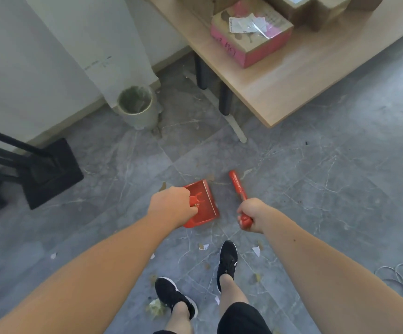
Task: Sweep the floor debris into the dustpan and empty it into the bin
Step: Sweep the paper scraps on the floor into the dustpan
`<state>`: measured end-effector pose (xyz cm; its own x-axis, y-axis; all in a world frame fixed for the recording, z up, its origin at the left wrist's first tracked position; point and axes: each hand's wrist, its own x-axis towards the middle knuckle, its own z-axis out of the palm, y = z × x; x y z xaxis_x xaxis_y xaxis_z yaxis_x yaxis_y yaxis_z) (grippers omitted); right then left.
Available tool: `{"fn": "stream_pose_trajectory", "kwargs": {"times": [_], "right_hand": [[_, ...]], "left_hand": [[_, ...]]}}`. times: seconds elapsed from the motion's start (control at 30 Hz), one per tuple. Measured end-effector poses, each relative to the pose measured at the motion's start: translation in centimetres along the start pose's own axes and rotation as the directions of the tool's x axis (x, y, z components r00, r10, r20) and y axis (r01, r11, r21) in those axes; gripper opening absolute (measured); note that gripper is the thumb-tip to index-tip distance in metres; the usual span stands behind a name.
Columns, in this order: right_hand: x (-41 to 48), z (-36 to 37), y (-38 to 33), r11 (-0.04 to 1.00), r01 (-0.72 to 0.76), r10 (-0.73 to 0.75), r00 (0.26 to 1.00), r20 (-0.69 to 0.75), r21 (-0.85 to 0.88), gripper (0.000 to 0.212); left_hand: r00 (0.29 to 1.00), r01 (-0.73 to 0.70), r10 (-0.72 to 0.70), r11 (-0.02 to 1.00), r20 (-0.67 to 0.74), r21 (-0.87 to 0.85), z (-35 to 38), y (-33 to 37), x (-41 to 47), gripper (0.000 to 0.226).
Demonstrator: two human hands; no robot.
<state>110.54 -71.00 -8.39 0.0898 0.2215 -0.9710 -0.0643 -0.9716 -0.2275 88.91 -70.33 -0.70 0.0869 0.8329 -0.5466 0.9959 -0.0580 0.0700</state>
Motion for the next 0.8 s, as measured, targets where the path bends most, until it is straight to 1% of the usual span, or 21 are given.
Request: {"fn": "stream_pose_trajectory", "kwargs": {"times": [0.1, 0.2, 0.4, 0.6, 0.8], "right_hand": [[-0.6, 4.0, 1.1, 1.0, 0.022, -0.022, 0.999, 0.029, -0.016, 0.025], [-1.0, 8.5, 2.5, 0.996, 0.032, -0.028, 0.999, 0.044, -0.079, 0.027], [-1.9, 18.2, 5.6, 0.984, 0.045, -0.029, 0.995, 0.091, -0.17, 0.026], [-3.0, 26.9, 8.9, 0.965, 0.07, -0.041, 0.992, 0.12, -0.254, 0.027], [-4.5, 34.3, 12.5, 0.93, 0.095, -0.043, 0.988, 0.151, -0.354, 0.033]], "left_hand": [[0.999, 0.047, -0.047, 0.998, -0.011, -0.033, 0.9, -4.1, -2.3, 0.023], [0.995, 0.099, -0.101, 0.993, -0.02, -0.06, 2.0, -8.3, -4.8, 0.025], [0.969, 0.239, -0.245, 0.962, -0.031, -0.134, 4.5, -17.0, -10.3, 0.025], [0.92, 0.378, -0.391, 0.901, -0.018, -0.213, 7.6, -25.3, -16.0, 0.026], [0.852, 0.499, -0.523, 0.816, -0.005, -0.291, 10.6, -32.0, -21.6, 0.028]]}}
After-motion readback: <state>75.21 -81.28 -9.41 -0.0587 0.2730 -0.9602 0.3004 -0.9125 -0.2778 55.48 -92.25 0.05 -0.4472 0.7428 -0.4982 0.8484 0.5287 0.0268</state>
